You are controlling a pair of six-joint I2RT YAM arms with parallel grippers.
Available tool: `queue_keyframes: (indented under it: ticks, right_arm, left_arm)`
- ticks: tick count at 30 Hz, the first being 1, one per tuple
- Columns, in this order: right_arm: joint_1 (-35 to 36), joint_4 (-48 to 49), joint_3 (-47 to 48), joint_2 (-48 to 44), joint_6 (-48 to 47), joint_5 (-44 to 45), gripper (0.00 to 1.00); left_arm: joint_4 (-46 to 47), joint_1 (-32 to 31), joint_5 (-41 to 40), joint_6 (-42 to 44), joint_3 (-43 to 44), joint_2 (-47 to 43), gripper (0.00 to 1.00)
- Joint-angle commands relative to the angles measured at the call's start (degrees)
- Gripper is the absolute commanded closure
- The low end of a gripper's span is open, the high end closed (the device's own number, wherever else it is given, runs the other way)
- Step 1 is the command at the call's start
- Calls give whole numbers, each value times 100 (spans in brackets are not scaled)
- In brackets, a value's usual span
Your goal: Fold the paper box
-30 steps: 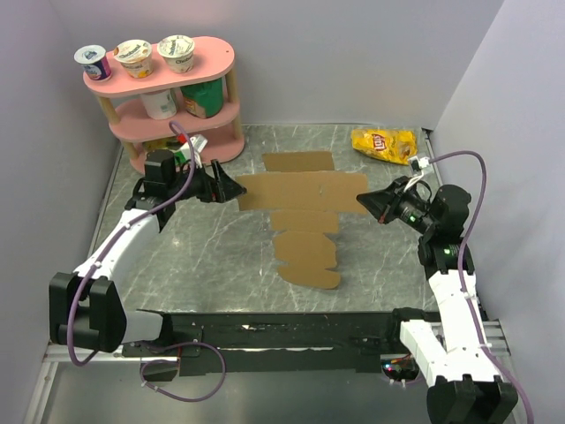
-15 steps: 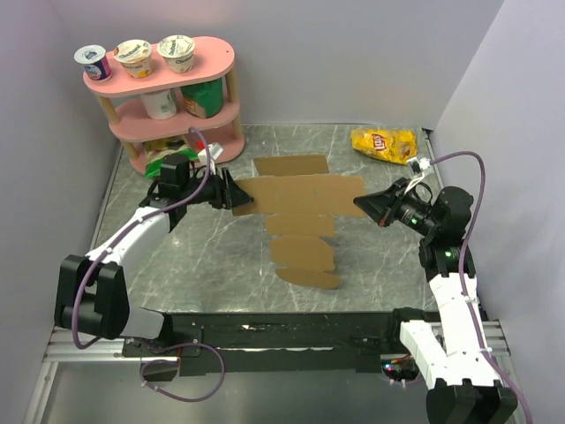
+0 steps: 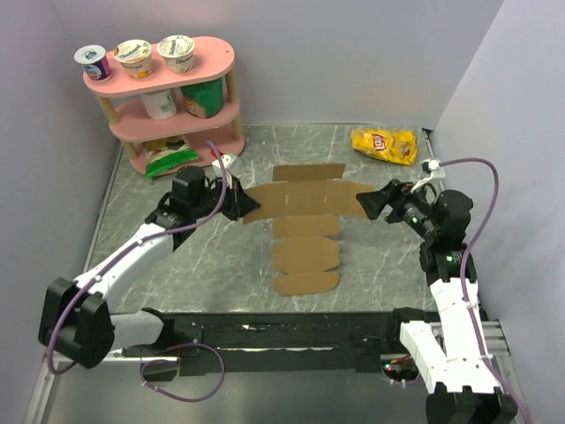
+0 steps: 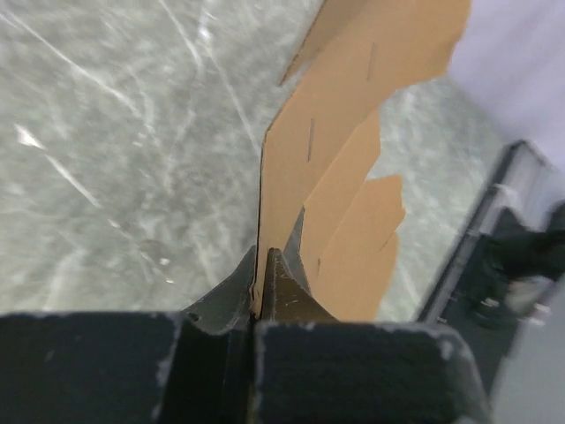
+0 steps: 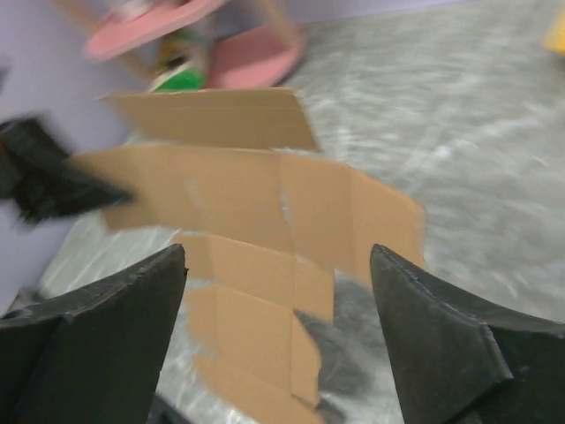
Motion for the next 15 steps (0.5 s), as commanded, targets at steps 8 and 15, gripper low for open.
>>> queue_keyframes:
  ticks: [8,15]
  right_arm:
    - [741,664,-954,-986,3981,1930,4]
    - [1805,1341,-1017,68,4971,2195,4]
  left_arm:
    - [459,-1781,-3184,1244,-702,-879,99]
    - [520,-2581,-3993,1648,-904,-1012,99]
